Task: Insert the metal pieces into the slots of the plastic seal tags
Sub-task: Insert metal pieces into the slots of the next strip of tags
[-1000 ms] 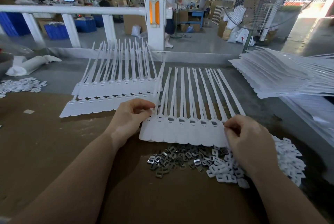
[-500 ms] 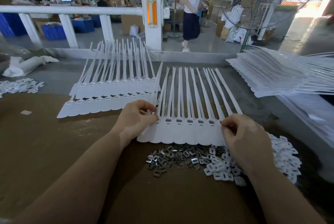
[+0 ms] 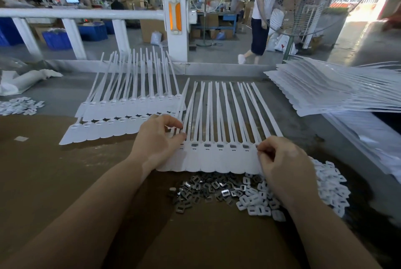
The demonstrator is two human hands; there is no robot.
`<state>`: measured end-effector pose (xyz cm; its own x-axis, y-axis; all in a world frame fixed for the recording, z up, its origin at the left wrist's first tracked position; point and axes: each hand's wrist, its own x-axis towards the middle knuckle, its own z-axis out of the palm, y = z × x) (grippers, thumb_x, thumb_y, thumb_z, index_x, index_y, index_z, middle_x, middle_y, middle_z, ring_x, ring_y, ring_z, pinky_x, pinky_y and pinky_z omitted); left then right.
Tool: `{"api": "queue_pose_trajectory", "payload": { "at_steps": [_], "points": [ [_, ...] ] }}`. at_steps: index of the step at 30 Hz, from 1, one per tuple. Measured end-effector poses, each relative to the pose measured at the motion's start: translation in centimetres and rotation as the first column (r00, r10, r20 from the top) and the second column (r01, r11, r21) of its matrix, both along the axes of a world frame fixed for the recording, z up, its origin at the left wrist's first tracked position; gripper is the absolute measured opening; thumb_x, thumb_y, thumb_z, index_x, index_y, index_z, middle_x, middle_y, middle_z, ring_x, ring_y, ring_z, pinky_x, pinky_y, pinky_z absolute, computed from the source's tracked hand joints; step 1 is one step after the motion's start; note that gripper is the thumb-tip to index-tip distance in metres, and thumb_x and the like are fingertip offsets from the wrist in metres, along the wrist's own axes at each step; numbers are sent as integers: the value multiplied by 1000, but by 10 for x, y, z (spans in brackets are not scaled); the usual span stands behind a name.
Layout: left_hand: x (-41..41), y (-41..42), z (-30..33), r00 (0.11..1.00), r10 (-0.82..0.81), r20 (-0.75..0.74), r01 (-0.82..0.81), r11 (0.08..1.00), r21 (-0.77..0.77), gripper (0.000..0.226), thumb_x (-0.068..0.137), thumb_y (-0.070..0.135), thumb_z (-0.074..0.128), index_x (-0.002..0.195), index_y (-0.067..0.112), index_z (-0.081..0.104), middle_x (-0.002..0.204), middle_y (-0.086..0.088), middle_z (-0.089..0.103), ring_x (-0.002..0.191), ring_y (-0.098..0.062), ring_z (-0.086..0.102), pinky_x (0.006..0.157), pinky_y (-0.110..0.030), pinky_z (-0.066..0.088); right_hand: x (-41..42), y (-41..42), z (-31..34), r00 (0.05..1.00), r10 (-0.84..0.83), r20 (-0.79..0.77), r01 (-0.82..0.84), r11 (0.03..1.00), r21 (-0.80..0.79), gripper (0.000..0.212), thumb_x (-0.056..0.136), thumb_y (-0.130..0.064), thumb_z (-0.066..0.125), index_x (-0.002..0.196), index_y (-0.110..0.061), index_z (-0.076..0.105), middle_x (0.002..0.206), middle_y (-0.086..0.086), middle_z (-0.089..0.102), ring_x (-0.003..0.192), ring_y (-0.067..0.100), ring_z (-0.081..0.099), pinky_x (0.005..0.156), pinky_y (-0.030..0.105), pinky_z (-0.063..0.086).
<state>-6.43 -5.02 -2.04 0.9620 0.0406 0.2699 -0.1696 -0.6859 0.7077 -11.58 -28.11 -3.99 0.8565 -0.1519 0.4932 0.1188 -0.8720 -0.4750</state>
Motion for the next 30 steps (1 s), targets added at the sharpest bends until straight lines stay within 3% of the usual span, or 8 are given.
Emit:
{"api": "queue_pose_trajectory", "payload": {
  "at_steps": [3,6,10,13,17,22,27,30],
  "points": [
    [-11,-17,15,972,-235,-26,236,971,33,8,84,22,69,90,24,65,88,10,64,83,-6,58,73,-17,46,0,0,0,1000,0,-7,0,1000,2,7,87,-13,61,88,-13,67,85,-1,65,82,16,57,72,31,49],
    [-30,-39,26,858,-493,-142,508,856,96,17,86,19,66,79,35,60,83,18,62,78,7,57,71,-5,44,-1,0,1,1000,-1,-11,1,1000,-5,6,87,-13,61,89,-13,67,85,-2,64,83,15,57,72,29,48],
    [-50,-65,25,734,-642,-222,678,714,177,9,85,23,66,85,33,67,78,25,55,79,13,51,71,-3,40,-1,-1,2,999,-9,-31,9,1000,2,6,87,-14,60,88,-14,66,88,-2,64,86,17,56,74,31,46],
    [-59,-78,19,724,-648,-238,690,690,221,16,84,34,66,99,30,70,81,24,51,81,7,49,73,-9,35,-1,-1,2,999,-7,-34,7,1000,9,6,87,-13,60,87,-14,66,88,-1,63,88,18,55,76,32,45],
    [-63,-89,16,732,-604,-316,681,655,326,29,85,39,65,111,28,67,104,10,57,97,-9,50,87,-27,42,-1,-1,2,999,-4,-45,4,1000,3,8,88,-13,58,88,-13,66,88,-1,63,87,17,54,74,29,44],
    [-61,-91,17,752,-596,-282,659,687,307,24,90,28,61,113,27,68,111,9,63,102,-9,53,88,-20,37,-1,-2,1,999,-12,-38,12,1000,0,7,87,-13,59,88,-13,66,86,-2,63,86,17,55,73,28,43],
    [-51,-73,14,857,-495,-142,504,863,32,11,84,22,68,87,32,69,82,20,65,80,11,58,75,-5,45,-1,-2,0,1000,-12,-28,12,1000,-10,6,87,-14,60,87,-15,66,85,-4,63,83,14,54,71,26,42],
    [-34,-53,10,910,-395,-125,381,916,-124,15,81,15,71,81,29,69,80,13,67,74,1,63,72,-12,52,0,-1,0,1000,-8,-17,8,1000,-6,7,87,-13,60,87,-14,67,84,-3,64,81,14,55,71,26,45]
  ]
}}
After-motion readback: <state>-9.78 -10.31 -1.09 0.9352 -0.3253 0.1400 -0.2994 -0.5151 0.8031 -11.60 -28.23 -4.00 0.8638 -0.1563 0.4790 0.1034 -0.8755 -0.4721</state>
